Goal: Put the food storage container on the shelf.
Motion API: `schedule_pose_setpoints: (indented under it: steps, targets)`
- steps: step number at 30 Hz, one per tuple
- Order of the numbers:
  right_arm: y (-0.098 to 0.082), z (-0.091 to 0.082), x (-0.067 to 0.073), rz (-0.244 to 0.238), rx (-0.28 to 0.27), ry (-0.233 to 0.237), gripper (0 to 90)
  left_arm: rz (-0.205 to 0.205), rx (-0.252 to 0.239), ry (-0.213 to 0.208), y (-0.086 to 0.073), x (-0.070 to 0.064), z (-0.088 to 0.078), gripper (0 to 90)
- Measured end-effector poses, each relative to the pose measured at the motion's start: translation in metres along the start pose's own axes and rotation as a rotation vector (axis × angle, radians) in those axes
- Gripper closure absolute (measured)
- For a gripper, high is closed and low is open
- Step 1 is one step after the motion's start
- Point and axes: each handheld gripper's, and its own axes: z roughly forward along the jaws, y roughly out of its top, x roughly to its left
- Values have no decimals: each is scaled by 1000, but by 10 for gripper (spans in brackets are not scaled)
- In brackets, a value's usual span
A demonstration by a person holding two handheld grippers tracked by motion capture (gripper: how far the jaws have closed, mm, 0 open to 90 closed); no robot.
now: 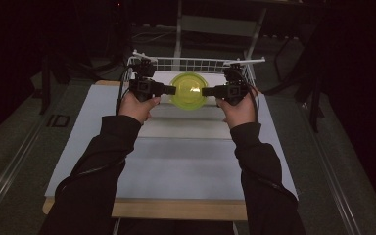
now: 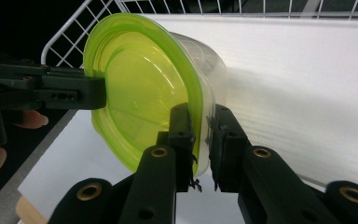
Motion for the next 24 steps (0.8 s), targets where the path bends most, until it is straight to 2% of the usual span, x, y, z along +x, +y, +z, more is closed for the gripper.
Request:
schedule_pose_setpoints:
  steps: [4,7,8,9,12,14,17,18,19,20,23,24]
  targets:
    - [5,2,-6,28,8,5,793,19,-10,1,5,-1,4,771]
    - [9,4,-7,31,11,-7,765,13,-10,-4,8,0,7,728]
    - [12,6,-7,34,9,-9,671,17,-13,-3,9,0,7,703]
    - [13,7,-8,38,-4,-9,644,20,-10,2,11,0,10,701]
    - [16,10,-9,35,-16,-10,594,31,-9,31,13,2,16,619]
    - [17,14,-10,34,-7,-14,578,34,-11,36,13,4,18,558]
    - [17,15,-11,45,-23,-8,560,39,-15,55,15,5,19,506]
    - [18,18,-13,45,-22,-1,527,61,-27,75,15,5,20,476]
    - [18,20,-13,47,-16,-2,531,61,-27,75,15,5,20,458]
    - [18,21,-14,50,-12,2,522,46,-52,81,16,6,19,440]
    - [18,22,-14,55,-12,4,512,41,-56,73,17,6,18,422]
    - [18,22,-14,56,-13,5,503,60,-67,100,17,4,17,422]
